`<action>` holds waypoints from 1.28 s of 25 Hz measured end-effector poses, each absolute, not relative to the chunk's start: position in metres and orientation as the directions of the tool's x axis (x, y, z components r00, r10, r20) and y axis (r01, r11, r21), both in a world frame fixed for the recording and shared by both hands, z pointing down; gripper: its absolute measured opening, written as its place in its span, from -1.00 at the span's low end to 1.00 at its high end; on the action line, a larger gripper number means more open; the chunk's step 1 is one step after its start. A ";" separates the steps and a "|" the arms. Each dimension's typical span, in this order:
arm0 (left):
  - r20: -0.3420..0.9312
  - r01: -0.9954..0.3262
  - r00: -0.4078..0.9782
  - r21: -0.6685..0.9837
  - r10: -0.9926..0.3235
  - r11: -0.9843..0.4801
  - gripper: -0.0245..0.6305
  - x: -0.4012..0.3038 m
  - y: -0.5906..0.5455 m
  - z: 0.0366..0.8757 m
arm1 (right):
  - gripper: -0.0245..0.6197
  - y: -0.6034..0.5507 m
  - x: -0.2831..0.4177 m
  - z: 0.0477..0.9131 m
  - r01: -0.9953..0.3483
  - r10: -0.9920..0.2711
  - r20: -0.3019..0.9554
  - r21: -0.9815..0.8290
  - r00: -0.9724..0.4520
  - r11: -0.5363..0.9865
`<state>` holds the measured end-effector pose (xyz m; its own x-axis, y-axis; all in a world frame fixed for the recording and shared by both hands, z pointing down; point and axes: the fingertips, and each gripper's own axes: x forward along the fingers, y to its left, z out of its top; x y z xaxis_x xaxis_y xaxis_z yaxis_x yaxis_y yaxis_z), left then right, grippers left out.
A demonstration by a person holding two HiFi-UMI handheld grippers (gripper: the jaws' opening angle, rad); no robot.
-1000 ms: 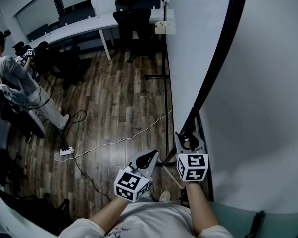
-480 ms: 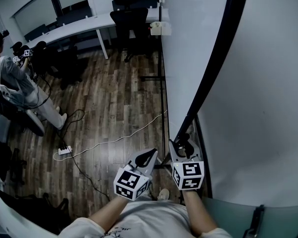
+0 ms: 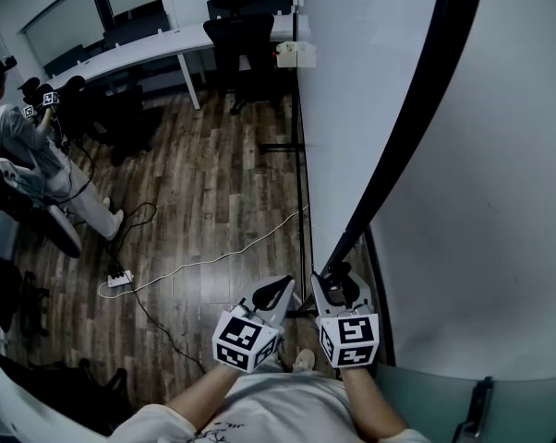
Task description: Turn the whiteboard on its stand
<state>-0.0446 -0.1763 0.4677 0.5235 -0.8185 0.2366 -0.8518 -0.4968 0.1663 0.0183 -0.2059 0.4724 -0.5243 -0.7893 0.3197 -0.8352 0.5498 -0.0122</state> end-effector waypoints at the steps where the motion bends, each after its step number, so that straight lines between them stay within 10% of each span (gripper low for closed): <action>1: 0.236 -0.852 0.524 0.166 -0.818 -0.497 -0.89 -0.044 -0.176 0.468 | -0.34 -0.204 0.019 0.473 -0.835 -0.789 0.320 -0.012 -0.525 0.551; 32: 0.232 -0.856 0.517 0.152 -0.824 -0.494 -0.89 -0.034 -0.161 0.458 | -0.34 -0.179 0.022 0.470 -0.825 -0.777 0.324 -0.020 -0.539 0.564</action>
<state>-0.0342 -0.1608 0.4577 0.5169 -0.8241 0.2315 -0.8560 -0.4941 0.1524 0.0217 -0.1788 0.4696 -0.5392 -0.7772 0.3243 -0.8254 0.5642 -0.0203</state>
